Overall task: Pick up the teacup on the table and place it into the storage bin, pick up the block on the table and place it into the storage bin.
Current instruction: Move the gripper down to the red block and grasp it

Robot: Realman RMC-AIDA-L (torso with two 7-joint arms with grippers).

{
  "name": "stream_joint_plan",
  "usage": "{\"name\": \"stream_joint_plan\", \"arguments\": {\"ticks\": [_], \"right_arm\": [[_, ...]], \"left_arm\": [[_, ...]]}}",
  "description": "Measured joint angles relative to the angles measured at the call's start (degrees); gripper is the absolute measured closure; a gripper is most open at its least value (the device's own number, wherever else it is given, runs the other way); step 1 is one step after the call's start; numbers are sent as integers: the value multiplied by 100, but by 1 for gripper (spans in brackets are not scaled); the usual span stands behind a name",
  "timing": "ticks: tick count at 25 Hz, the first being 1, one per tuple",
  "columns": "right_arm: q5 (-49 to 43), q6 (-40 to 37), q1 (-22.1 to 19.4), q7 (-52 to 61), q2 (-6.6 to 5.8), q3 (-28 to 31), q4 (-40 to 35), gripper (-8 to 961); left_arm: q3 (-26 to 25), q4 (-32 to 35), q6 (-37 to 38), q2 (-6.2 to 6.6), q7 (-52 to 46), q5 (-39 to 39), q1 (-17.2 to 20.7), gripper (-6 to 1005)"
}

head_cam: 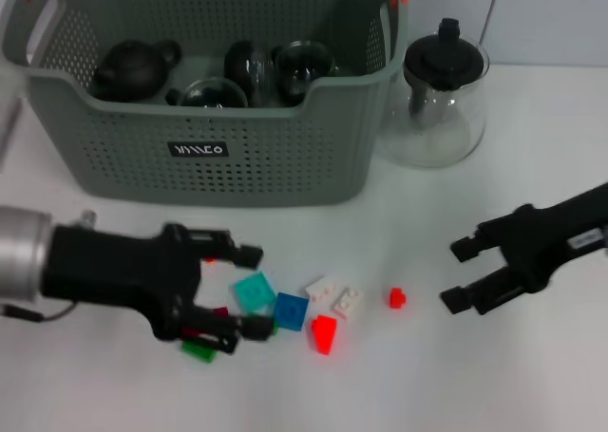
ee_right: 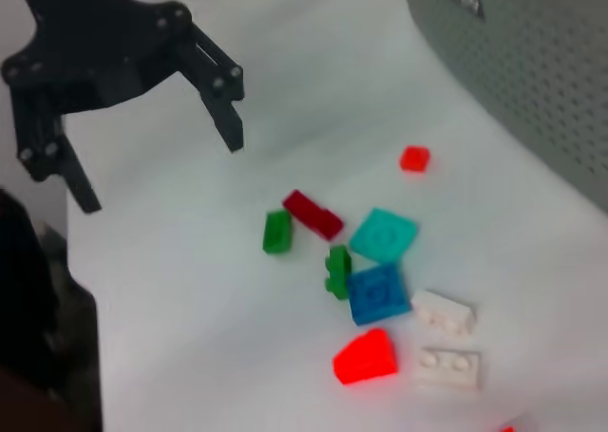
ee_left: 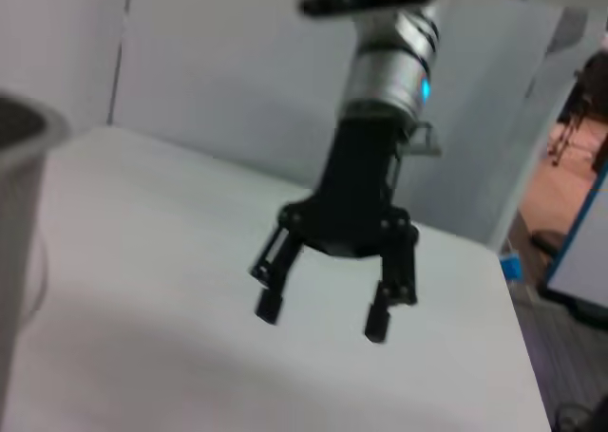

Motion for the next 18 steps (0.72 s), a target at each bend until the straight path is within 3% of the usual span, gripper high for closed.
{"name": "stream_joint_plan", "arguments": {"ticks": [3, 9, 18], "right_arm": [[-439, 155, 303, 12, 150, -132, -18, 17], [-1506, 550, 939, 191, 521, -570, -63, 27], [-1650, 1179, 1204, 665, 635, -1736, 2, 73]], "left_arm": [[69, -180, -229, -102, 358, 218, 35, 124], [80, -703, -516, -119, 1027, 312, 94, 122], [51, -871, -756, -148, 1251, 381, 146, 122]]}}
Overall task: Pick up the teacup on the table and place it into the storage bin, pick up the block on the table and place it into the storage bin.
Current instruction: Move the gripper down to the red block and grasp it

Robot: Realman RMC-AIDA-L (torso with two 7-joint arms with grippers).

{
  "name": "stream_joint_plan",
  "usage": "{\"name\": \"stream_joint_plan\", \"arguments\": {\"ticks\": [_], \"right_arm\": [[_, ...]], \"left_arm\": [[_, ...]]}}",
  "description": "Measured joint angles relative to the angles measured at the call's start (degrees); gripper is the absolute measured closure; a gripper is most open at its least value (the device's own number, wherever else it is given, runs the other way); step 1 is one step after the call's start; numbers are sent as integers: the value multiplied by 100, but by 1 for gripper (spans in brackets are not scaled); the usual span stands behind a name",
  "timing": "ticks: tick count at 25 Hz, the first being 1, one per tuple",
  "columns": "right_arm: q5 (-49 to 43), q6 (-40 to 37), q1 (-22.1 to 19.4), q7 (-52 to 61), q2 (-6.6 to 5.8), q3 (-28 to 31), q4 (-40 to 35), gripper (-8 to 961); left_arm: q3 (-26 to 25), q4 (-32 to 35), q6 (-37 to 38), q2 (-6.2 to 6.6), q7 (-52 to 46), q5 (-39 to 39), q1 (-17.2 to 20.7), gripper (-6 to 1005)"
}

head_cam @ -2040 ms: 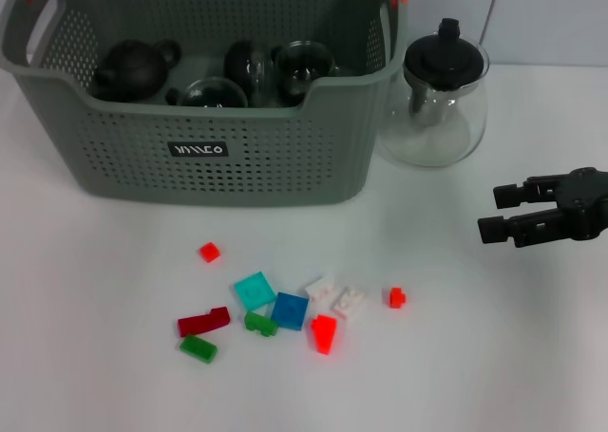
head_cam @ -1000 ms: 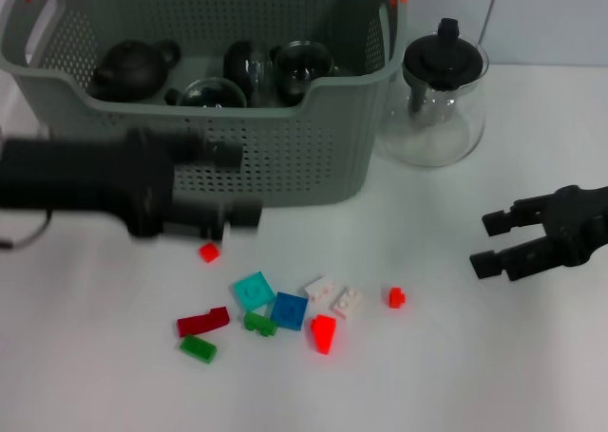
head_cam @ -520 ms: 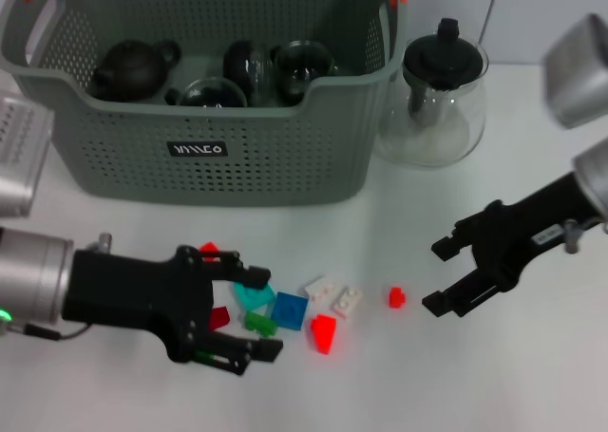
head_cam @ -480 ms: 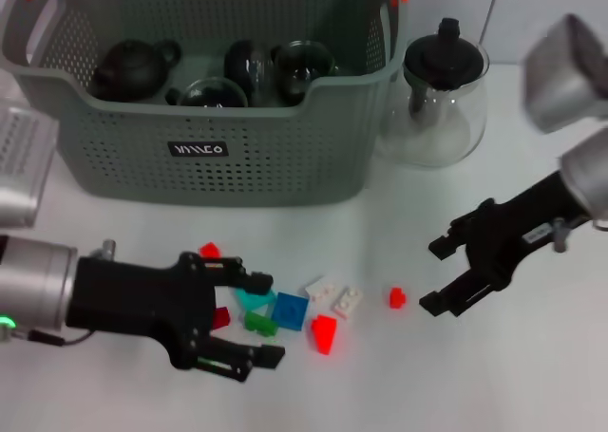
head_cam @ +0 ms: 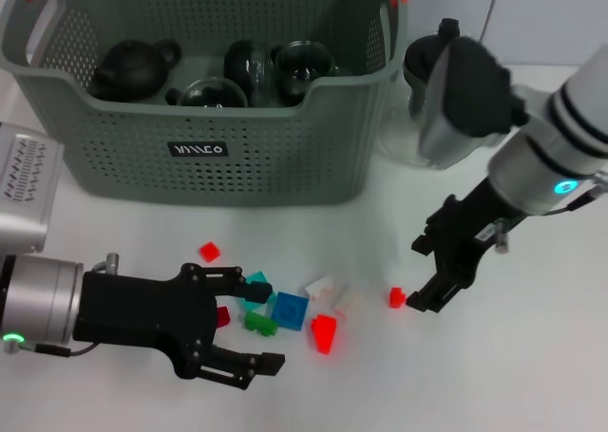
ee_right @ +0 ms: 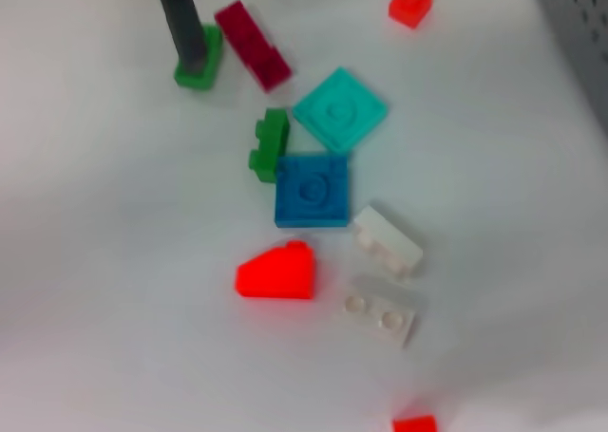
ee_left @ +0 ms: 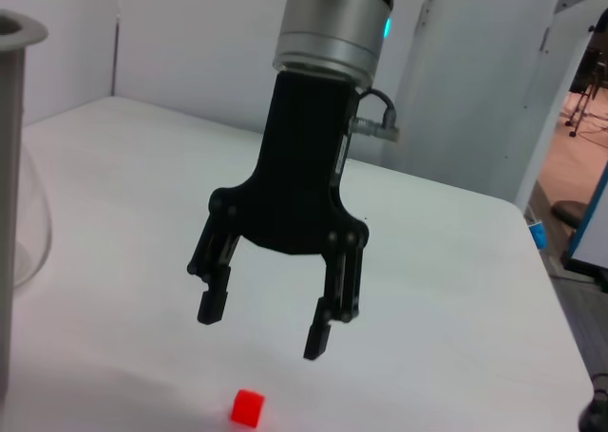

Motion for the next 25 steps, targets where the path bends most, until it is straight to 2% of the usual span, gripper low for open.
{"name": "stream_joint_plan", "arguments": {"ticks": [4, 13, 24, 25], "right_arm": [[305, 307, -12, 155, 18, -606, 21, 92], [644, 930, -8, 514, 30, -1576, 255, 102], [697, 1169, -31, 709, 33, -1971, 316, 108], [699, 1171, -31, 733, 33, -1978, 313, 149]], "left_arm": [[-11, -11, -97, 0, 2, -7, -2, 122], [-39, -17, -98, 2, 9, -37, -37, 122], [-48, -140, -233, 20, 15, -64, -8, 122], [-50, -154, -242, 24, 15, -64, -9, 122]]}}
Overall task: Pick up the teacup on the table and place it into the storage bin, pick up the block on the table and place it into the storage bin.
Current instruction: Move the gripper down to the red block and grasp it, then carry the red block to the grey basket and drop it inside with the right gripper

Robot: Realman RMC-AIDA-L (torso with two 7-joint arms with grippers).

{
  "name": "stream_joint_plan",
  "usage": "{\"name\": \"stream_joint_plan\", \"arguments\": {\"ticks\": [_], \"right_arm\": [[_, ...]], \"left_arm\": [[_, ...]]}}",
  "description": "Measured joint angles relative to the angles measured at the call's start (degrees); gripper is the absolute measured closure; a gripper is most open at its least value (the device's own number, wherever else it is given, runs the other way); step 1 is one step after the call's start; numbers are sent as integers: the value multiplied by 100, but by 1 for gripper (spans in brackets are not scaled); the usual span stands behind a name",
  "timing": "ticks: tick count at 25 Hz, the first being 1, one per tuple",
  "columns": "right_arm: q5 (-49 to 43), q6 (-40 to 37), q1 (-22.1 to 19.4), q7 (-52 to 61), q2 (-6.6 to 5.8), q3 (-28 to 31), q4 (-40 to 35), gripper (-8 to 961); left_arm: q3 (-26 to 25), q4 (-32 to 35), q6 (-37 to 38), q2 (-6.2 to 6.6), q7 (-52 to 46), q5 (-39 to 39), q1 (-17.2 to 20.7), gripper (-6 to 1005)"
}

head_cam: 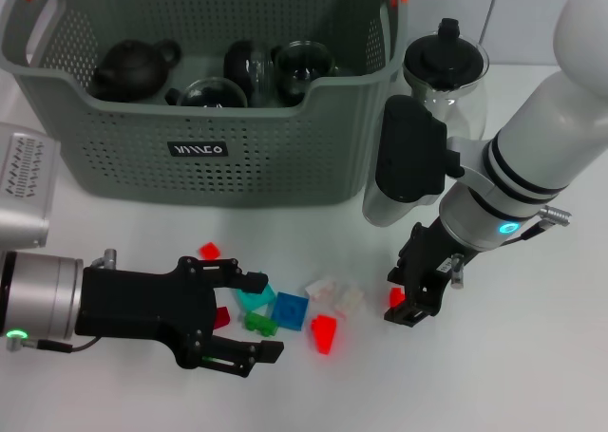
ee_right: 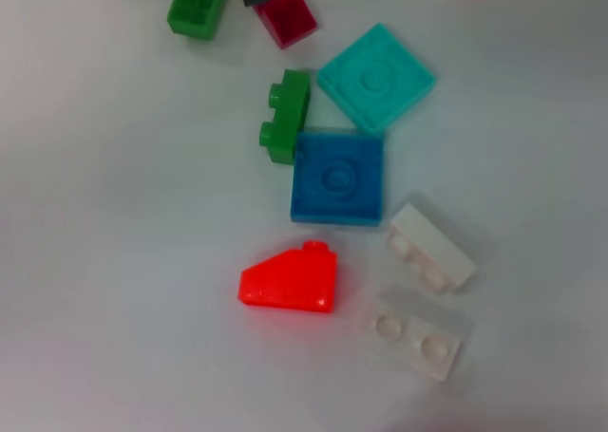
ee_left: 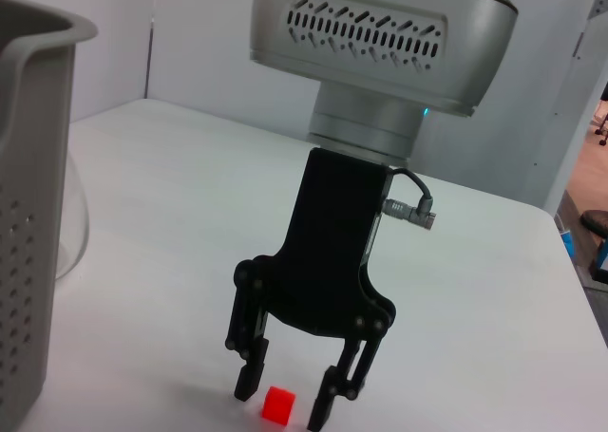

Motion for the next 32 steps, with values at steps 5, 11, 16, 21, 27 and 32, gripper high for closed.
{"name": "stream_joint_plan", "arguments": {"ticks": [5, 11, 16, 21, 27, 32], "right_arm": [[3, -14, 1, 92, -5, -70, -24, 347], [-4, -11, -7, 144, -16, -152, -90, 634], [45, -524, -158, 231, -58, 167, -778, 749], [365, -1538, -374, 255, -59, 898, -2054, 750], [1186, -2127, -240, 380, -76, 2136, -3101, 751], [1401, -1794, 361, 628, -94, 2926, -3150, 751]], "left_arm": [[-2, -4, -25, 3, 0, 0, 1, 122], [-12, -4, -41, 3, 0, 0, 9, 122], [-49, -4, -38, 10, -6, 23, 11, 122], [-175, 5, -55, 20, -3, 40, 65, 122], [-406, -3, -115, 56, 8, 61, 88, 122], [-402, -4, -129, 40, 9, 61, 90, 122]]}}
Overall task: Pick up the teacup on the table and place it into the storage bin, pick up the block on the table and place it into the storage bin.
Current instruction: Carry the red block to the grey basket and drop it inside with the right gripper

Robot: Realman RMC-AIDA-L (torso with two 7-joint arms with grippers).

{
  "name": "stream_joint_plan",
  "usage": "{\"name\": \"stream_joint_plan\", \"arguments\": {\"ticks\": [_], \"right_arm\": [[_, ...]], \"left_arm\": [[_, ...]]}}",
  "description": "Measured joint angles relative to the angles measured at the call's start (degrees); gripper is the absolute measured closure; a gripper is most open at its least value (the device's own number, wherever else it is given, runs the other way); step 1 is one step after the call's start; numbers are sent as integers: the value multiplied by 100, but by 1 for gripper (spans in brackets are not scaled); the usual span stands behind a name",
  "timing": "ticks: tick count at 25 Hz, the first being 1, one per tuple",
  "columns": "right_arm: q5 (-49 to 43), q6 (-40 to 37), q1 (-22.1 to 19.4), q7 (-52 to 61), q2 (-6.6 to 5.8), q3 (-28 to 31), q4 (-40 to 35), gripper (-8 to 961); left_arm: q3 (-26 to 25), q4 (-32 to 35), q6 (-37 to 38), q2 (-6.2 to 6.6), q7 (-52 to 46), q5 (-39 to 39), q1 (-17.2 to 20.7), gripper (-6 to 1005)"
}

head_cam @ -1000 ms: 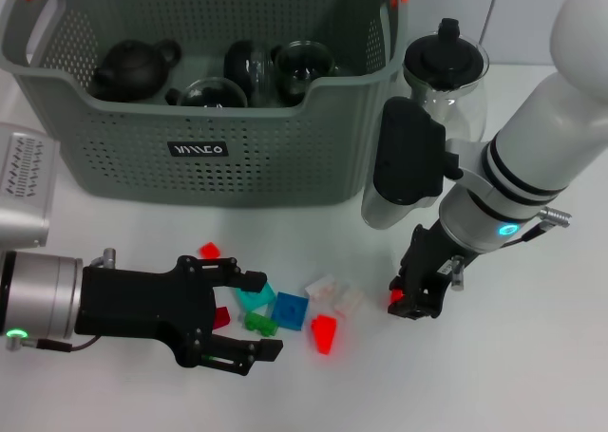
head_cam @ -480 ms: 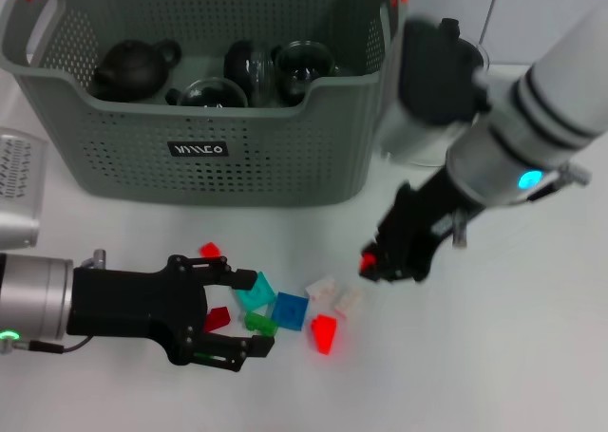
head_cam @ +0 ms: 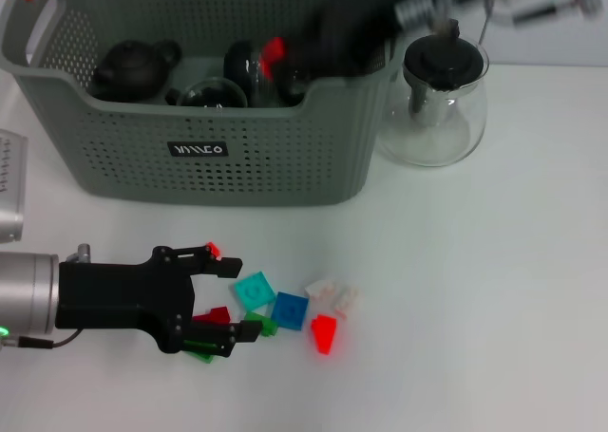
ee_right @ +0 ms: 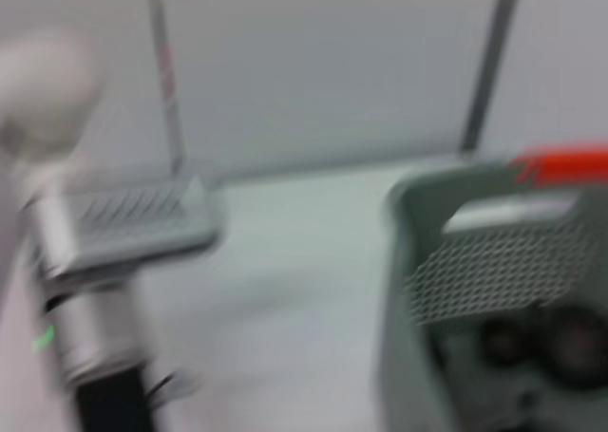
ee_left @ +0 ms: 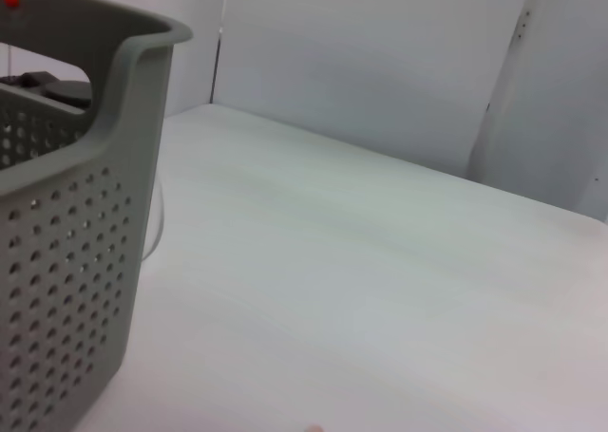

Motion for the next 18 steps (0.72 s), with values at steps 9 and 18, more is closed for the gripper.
{"name": "stream_joint_plan", "arguments": {"ticks": [9, 18], "right_arm": [[-889, 1929, 1576, -187, -259, 78, 2595, 735], [-961, 3072, 1975, -771, -15, -35, 3884, 712]], "left_arm": [[15, 0, -9, -17, 0, -2, -40, 122], [-14, -8, -57, 2, 0, -6, -46, 122]]}}
